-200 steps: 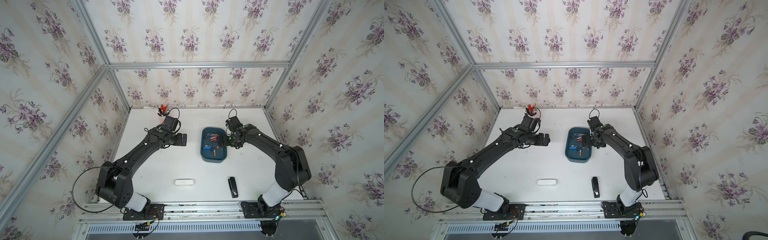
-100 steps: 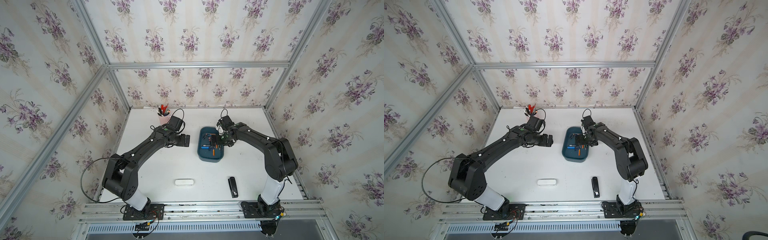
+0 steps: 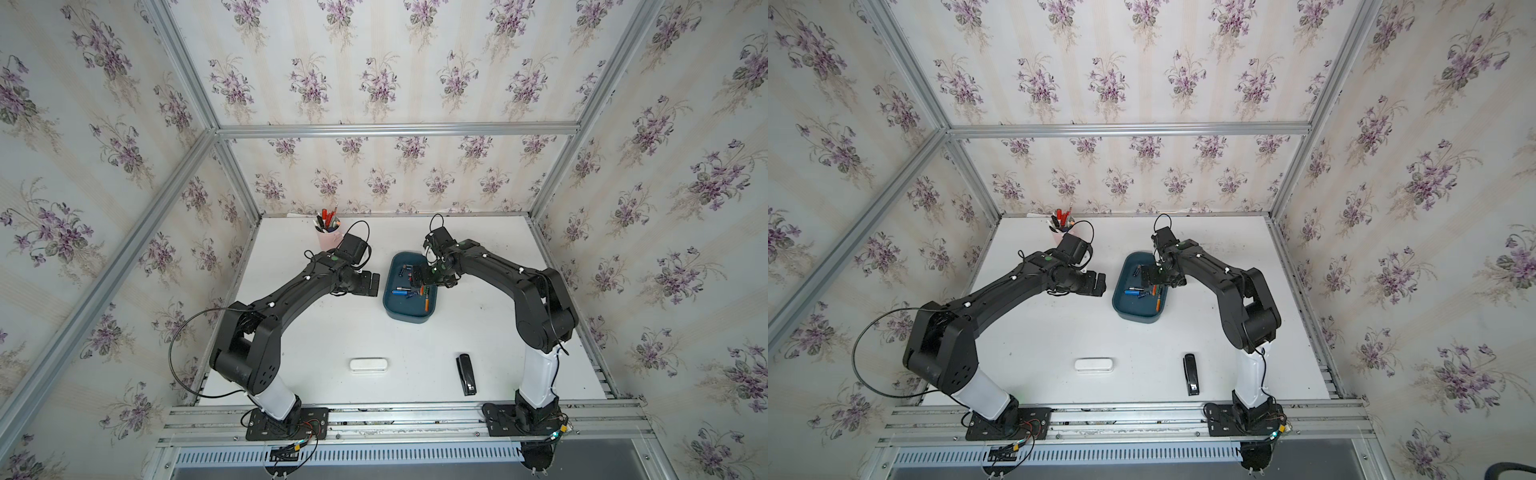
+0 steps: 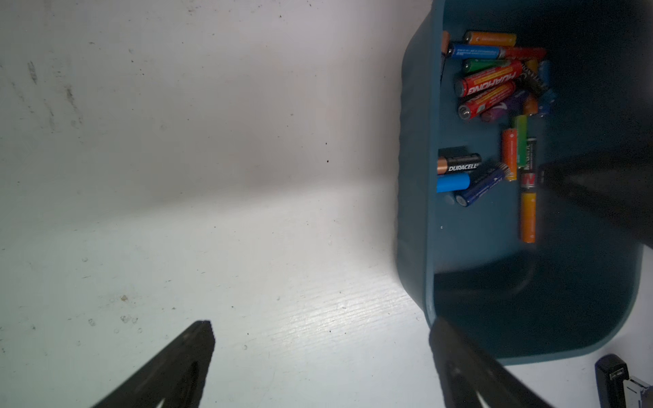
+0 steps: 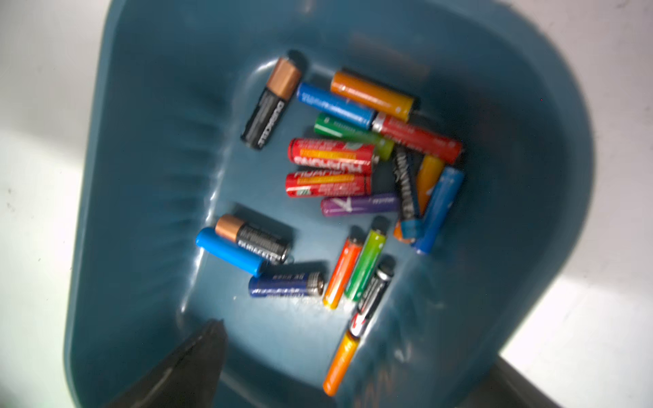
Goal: Take the batteries out of the storage box
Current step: Adjust the storage box at the center of the board.
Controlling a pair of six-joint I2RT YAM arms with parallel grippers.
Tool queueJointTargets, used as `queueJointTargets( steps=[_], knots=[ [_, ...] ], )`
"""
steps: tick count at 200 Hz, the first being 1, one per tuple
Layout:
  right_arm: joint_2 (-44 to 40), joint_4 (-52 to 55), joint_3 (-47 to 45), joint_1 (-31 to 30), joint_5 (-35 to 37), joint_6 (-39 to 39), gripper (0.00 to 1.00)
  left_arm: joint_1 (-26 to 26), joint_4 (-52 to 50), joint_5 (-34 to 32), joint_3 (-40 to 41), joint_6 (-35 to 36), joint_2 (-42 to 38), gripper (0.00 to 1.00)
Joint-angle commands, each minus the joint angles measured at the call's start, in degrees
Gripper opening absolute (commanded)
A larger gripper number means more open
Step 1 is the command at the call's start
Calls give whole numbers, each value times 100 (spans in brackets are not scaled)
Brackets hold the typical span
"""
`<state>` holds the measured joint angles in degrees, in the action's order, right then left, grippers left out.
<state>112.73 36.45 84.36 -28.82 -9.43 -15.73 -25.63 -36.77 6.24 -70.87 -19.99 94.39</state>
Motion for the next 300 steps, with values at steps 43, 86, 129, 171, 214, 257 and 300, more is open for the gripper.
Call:
queueJointTargets(
  steps=[43,86,129,171,214,257,300],
  knots=[
    [505,85,721,6,-117,353,100,2,-117,58,-206,83,62,100],
    [524,671,1156,45,838,404,100,10,-210,52,-200,8,3,100],
    [-14,1235,1462,-80,1255,515,95,105,-357,22,-208,4,-87,100],
    [16,1241,1575,-727,850,708,86,301,-341,74,-44,38,-166,100],
    [514,1081,1610,-880,604,837,72,379,-322,127,104,39,-232,100],
    [897,926,1718,-875,574,1164,63,417,-322,132,185,48,-208,100],
    [1306,864,1928,-880,519,1409,55,440,-362,141,165,75,-175,100]
  ],
)
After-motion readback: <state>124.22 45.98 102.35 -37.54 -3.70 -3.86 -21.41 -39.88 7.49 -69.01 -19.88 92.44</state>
